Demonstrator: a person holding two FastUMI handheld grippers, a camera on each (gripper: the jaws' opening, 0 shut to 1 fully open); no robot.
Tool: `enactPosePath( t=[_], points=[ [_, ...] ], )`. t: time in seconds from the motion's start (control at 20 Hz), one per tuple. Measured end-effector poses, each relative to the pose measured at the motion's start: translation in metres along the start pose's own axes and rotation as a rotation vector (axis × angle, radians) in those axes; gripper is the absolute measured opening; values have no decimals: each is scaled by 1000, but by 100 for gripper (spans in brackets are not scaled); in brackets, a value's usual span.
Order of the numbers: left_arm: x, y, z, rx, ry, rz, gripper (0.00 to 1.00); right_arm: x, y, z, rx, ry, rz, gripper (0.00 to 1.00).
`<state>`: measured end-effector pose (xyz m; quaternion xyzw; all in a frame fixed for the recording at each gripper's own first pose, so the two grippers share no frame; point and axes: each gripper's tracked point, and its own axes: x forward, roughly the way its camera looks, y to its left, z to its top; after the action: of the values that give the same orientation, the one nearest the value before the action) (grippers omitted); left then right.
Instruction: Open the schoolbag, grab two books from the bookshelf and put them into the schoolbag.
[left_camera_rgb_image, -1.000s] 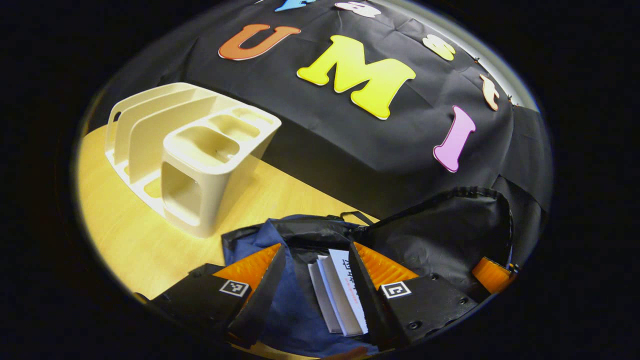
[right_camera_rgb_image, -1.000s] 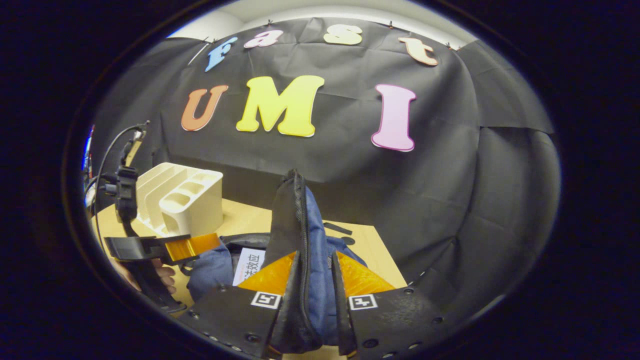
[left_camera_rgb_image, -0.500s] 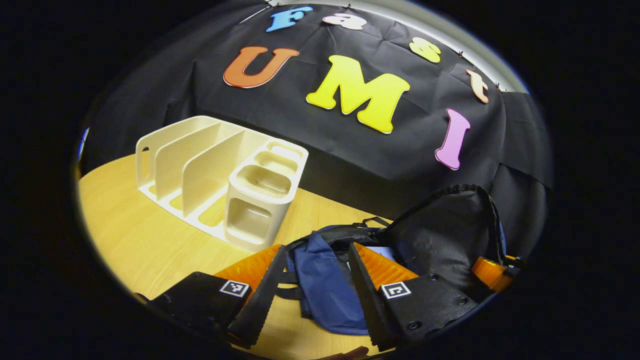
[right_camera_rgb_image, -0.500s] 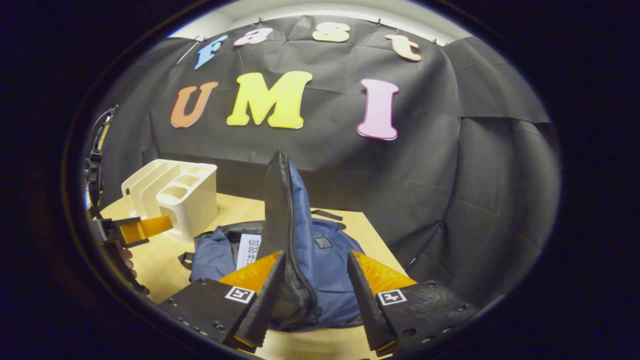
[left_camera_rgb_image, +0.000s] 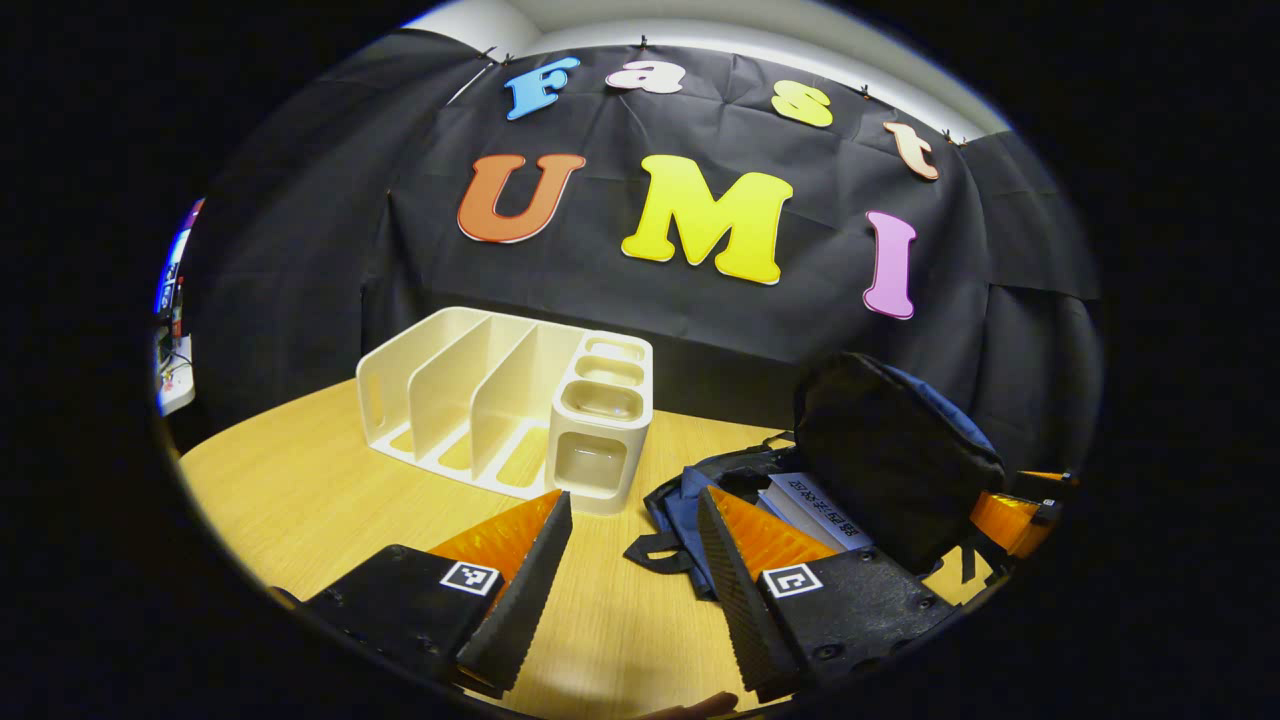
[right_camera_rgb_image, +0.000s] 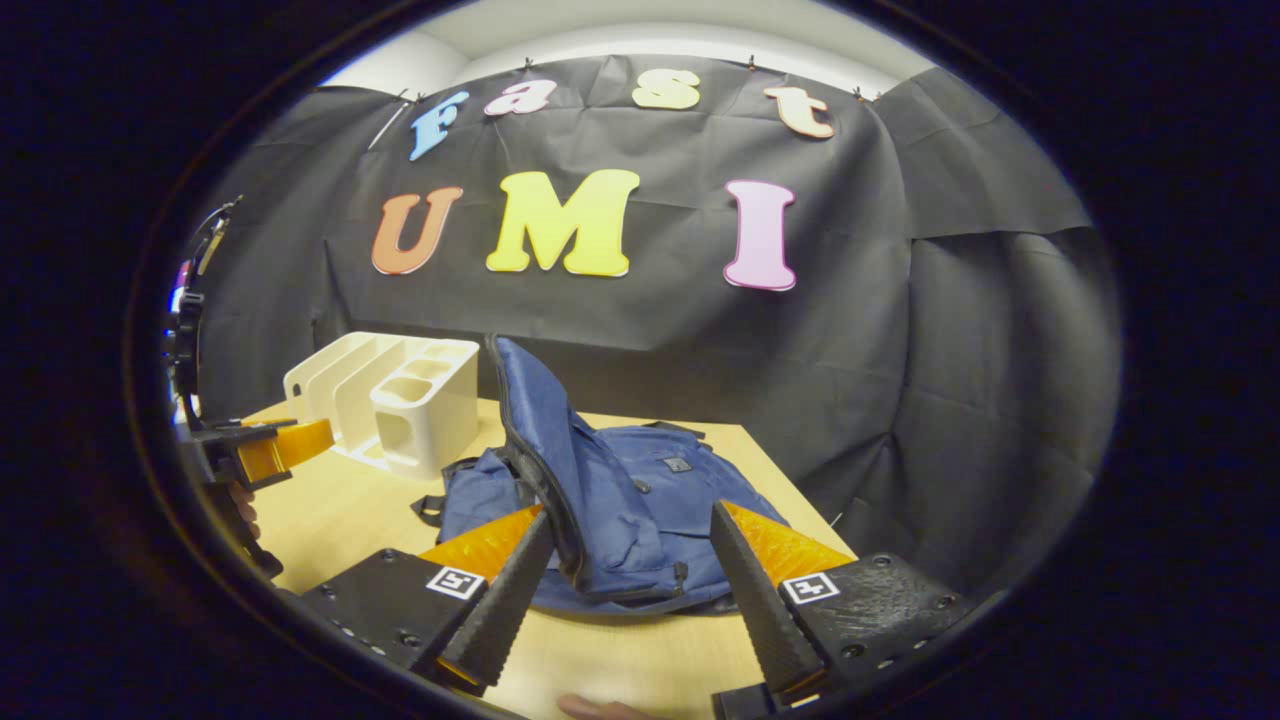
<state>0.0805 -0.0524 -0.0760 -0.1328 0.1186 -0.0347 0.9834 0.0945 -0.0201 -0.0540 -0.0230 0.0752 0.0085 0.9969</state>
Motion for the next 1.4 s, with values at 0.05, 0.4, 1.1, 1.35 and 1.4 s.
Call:
enactPosePath(
  t=[0.05, 0.4, 1.1, 1.35, 1.4],
  points=[
    [-10, 5, 1, 15, -15, 13, 81, -10, 3, -3, 13, -6, 10, 93],
    [-74, 24, 21, 67, -96, 42, 82, -87, -23, 14, 54, -160, -38, 94],
    [-133, 8, 51, 151, -148, -2, 99, -125, -14, 36, 37, -251, -44, 97],
    [-138, 5, 64, 138, -184, -12, 99, -133, -15, 43, 19, -291, -70, 95],
    [-138, 5, 64, 135, -182, -19, 99, -134, -15, 44, 21, -295, -72, 95]
  ],
)
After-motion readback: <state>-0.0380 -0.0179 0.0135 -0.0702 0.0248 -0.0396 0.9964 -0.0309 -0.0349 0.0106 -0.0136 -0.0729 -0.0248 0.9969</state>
